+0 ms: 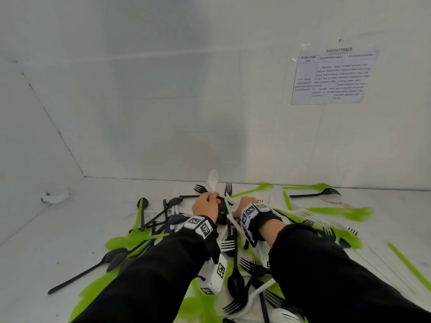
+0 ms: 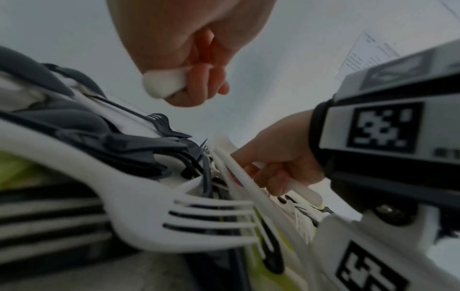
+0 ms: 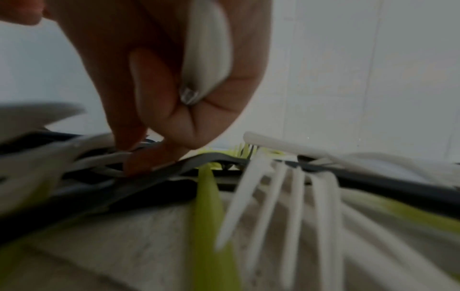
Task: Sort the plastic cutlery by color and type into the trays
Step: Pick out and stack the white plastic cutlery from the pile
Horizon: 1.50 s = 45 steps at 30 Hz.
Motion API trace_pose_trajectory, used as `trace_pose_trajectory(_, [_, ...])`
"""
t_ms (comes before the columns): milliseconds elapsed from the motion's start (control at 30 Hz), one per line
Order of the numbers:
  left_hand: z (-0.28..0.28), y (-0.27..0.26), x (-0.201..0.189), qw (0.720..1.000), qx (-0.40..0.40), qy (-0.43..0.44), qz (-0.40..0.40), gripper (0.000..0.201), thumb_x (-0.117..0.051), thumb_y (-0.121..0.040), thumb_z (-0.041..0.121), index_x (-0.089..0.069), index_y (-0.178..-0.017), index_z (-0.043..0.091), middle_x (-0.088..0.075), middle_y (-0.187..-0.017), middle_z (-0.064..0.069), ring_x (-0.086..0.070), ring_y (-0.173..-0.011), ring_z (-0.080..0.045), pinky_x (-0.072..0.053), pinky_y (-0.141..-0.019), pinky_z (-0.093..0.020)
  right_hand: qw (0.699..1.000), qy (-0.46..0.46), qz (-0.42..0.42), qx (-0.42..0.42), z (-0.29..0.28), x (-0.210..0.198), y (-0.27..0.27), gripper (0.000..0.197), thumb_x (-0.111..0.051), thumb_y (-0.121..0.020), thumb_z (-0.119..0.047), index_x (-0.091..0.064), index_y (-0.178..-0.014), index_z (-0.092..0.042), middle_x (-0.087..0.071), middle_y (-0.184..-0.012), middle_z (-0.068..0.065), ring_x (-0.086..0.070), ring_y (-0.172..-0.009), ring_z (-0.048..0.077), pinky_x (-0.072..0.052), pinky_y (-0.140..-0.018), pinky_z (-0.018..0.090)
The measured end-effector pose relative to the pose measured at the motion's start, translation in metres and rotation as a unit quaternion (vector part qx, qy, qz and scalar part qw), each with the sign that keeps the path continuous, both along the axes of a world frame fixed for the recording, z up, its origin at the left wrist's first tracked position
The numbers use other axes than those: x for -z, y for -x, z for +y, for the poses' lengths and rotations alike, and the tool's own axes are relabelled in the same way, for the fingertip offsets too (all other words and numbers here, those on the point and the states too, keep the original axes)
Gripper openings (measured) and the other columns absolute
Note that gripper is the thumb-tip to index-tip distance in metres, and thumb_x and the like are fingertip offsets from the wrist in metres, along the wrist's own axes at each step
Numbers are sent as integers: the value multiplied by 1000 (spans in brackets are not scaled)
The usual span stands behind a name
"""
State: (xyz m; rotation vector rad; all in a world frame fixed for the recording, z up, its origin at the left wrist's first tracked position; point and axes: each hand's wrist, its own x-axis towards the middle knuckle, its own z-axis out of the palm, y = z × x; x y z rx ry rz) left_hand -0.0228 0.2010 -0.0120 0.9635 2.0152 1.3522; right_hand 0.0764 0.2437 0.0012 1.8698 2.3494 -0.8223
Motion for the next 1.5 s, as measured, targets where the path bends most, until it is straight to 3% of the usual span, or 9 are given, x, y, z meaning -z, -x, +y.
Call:
trace_pose_trajectory(267, [-4,4,2,999,-37,2,-21,31,-34,-100,17,-64,-101,8,-66,-100,-16,-60,-95,-31,-44,-86,-34,1000,-7,0,-9,4,4,13,30,-43,-98,-27,-46,-70,-14,-58,-96,10,-54,-100,22,-44,-91,29])
trace_pose_trajectory(367, [-5,3,4,999,-46,1,-25,32,-34,-99,16,-65,-104,7,-67,-102,-17,-57,-85,-24,-42,-82,-30,1000,13,23,2,8,11,11,31,-55,-92,-21,-57,-118,-3,-52,-131,15,-37,-93,15,-35,-66,24])
trace_pose_trajectory(533, [-9,1,6,998,-44,-3,-40,31,-35,-99,15,-64,-108,7,-65,-93,-15,-58,-87,-27,-44,-83,-31,994,-11,80,70,20,10,14,29,-48,-94,-23,-46,-70,-8,-62,-98,14,-52,-91,24,-36,-57,24])
trace_pose_trajectory(667, [-10,-5,8,998,-38,-5,-50,30,-36,-98,17,-64,-106,8,-67,-102,-18,-61,-98,-35,-47,-89,-39,974,-51,191,110,21,-12,4,30,-44,-96,-20,-49,-113,4,-59,-117,21,-57,-107,34,-43,-76,31])
trace_pose_trajectory(933, [-15,-23,4,1000,-15,-1,-21,32,-35,-100,19,-62,-112,8,-65,-111,-17,-59,-104,-32,-47,-92,-39,948,-151,256,116,30,-51,-71,13,-36,-98,-16,-35,-107,-7,-56,-106,27,-54,-87,34,-42,-75,39])
trace_pose_trajectory(1167, [-19,-32,2,1000,4,14,23,33,-35,-100,22,-60,-117,6,-61,-116,-14,-55,-108,-29,-37,-83,-27,991,-111,9,67,16,-24,-121,22,-42,-96,-20,-56,-97,-3,-59,-100,17,-56,-93,29,-40,-66,29])
trace_pose_trajectory(1267, [-22,-36,5,1000,18,18,17,33,-36,-100,22,-59,-117,7,-61,-116,-13,-55,-109,-29,-39,-89,-30,995,-54,-80,18,-3,-9,-115,39,-35,-100,-26,-56,-119,1,-58,-125,17,-54,-116,30,-43,-89,31])
trace_pose_trajectory(1433, [-25,-38,9,1000,20,11,15,32,-37,-100,22,-62,-115,9,-64,-113,-14,-56,-105,-29,-39,-87,-29,993,9,-85,-77,-30,6,-88,48,-57,-91,-26,-47,-134,-7,-53,-133,11,-51,-123,27,-43,-94,30])
trace_pose_trajectory(1500, [-26,-38,8,1000,15,10,18,32,-37,-100,22,-61,-116,8,-63,-114,-14,-55,-107,-30,-39,-87,-29,988,16,-85,-126,-36,9,-80,41,-65,-85,-21,-51,-123,-12,-60,-112,4,-54,-113,23,-46,-82,28])
